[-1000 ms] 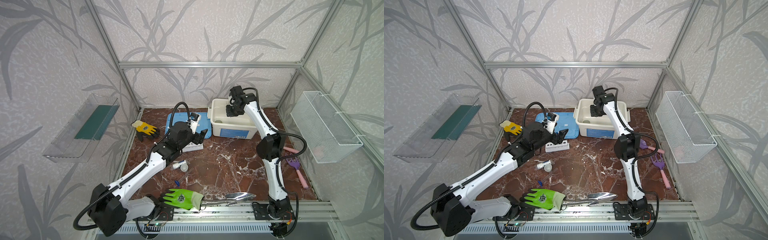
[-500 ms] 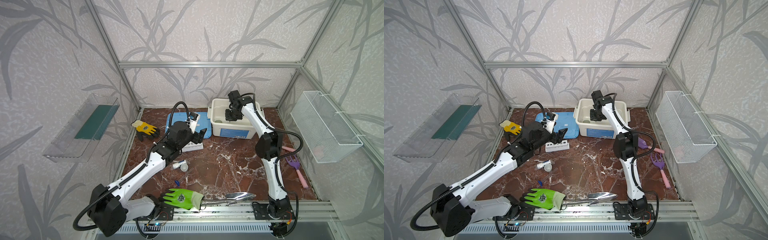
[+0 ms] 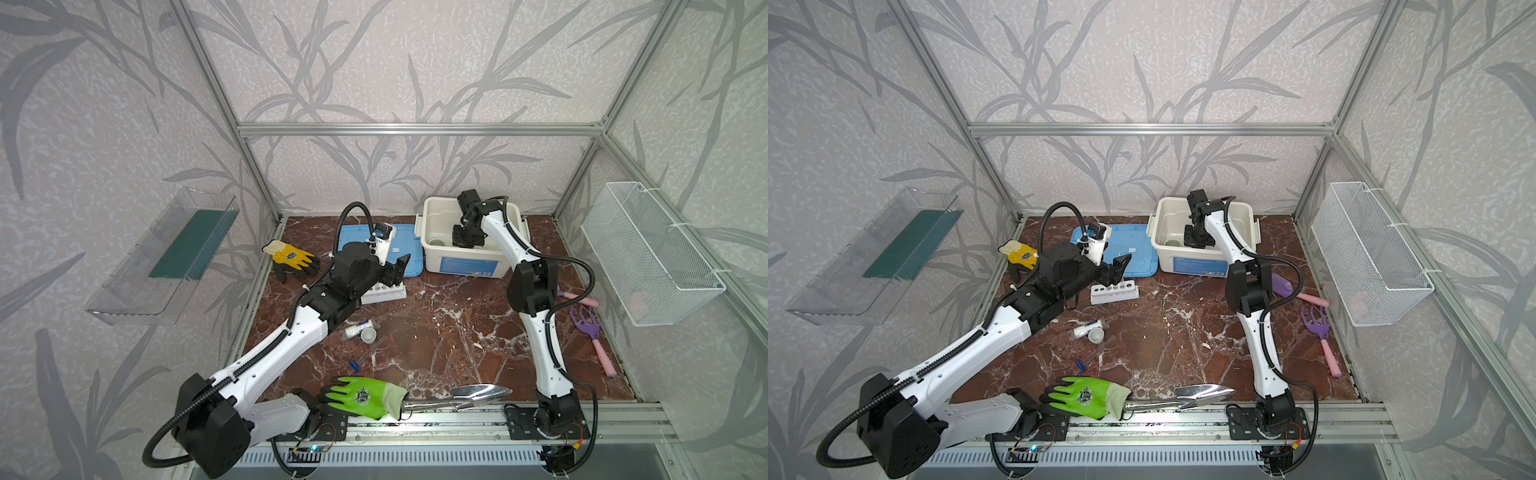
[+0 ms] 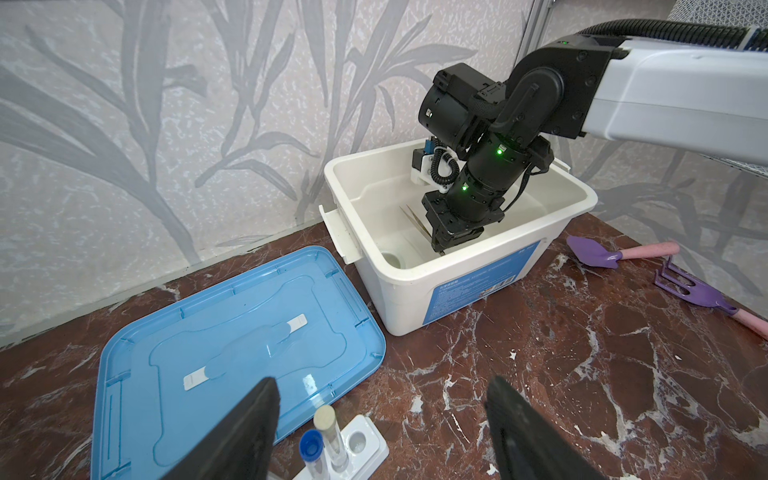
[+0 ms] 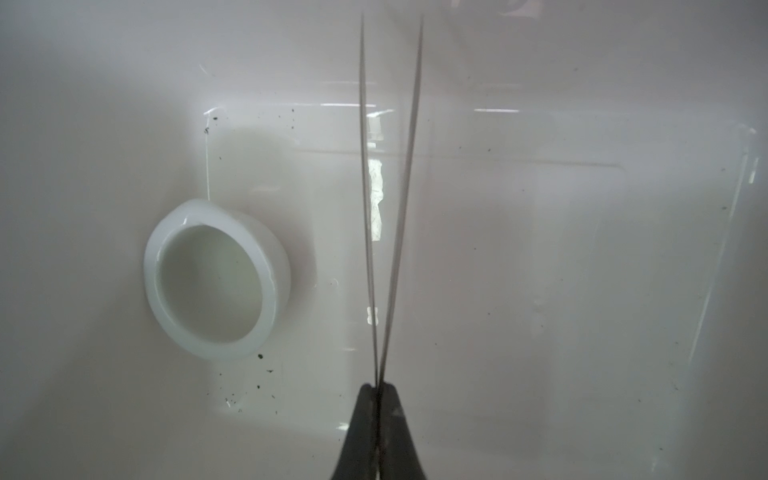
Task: Organize the chemistry lab equipment
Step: 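Lower the tweezers into the tub, open the right gripper and lift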
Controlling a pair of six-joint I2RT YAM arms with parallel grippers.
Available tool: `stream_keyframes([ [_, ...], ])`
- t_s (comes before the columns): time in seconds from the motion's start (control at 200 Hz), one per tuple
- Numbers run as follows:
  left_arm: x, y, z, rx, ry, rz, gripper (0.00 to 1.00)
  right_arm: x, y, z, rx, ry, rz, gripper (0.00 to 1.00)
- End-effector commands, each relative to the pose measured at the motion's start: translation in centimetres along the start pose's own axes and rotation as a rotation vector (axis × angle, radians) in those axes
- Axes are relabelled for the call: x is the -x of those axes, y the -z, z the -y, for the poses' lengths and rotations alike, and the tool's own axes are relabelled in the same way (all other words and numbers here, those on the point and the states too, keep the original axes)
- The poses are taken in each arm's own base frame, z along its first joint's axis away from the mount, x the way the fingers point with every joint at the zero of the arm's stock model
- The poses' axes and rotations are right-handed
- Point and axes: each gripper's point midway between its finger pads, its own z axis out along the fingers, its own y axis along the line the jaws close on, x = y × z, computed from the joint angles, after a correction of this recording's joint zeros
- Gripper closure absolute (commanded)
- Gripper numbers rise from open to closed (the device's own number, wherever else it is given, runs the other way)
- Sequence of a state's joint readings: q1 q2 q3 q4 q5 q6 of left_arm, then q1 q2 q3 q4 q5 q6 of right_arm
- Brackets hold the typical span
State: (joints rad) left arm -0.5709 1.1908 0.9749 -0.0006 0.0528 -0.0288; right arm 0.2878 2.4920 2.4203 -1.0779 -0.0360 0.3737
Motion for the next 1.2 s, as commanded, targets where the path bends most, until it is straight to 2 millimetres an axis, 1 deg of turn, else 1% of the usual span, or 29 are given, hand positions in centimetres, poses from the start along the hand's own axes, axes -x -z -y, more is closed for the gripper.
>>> stream_keyframes([
  [0.0,0.6,0.3,-0.4,0.014,0.003,0.007,0.21,-0.1,-1.4,0.0,0.012,-0.01,-0.018,1.0],
  [0.185,0.7,0.1,-0.4,0.016,-0.001,-0.003,0.21,-0.3,-2.7,-0.4,0.036,-0.008,-0.03,1.0],
  [0.365,0.5,-0.4,-0.3,0.014,0.003,-0.012,0.21,-0.8,-3.9,-0.2,0.032,-0.01,-0.052,1.0],
  [0.48,0.8,-0.6,-0.3,0.009,0.005,-0.003,0.21,-0.9,-4.4,-0.3,0.036,-0.013,-0.055,1.0],
  [0.695,0.6,-0.5,-0.4,0.016,0.002,-0.007,0.21,-1.3,-5.1,-0.3,0.033,-0.02,-0.067,0.98],
  [0.865,0.6,-0.3,-0.5,0.019,0.003,-0.005,0.21,-1.3,-5.0,-0.3,0.033,-0.018,-0.068,0.93],
  [1.08,0.6,-0.2,-0.4,0.016,0.008,0.0,0.21,-0.9,-4.1,-0.2,0.03,-0.008,-0.052,0.87],
  [1.195,0.8,0.0,-0.4,0.016,0.008,0.005,0.21,-0.8,-3.8,-0.3,0.035,-0.005,-0.049,0.8],
])
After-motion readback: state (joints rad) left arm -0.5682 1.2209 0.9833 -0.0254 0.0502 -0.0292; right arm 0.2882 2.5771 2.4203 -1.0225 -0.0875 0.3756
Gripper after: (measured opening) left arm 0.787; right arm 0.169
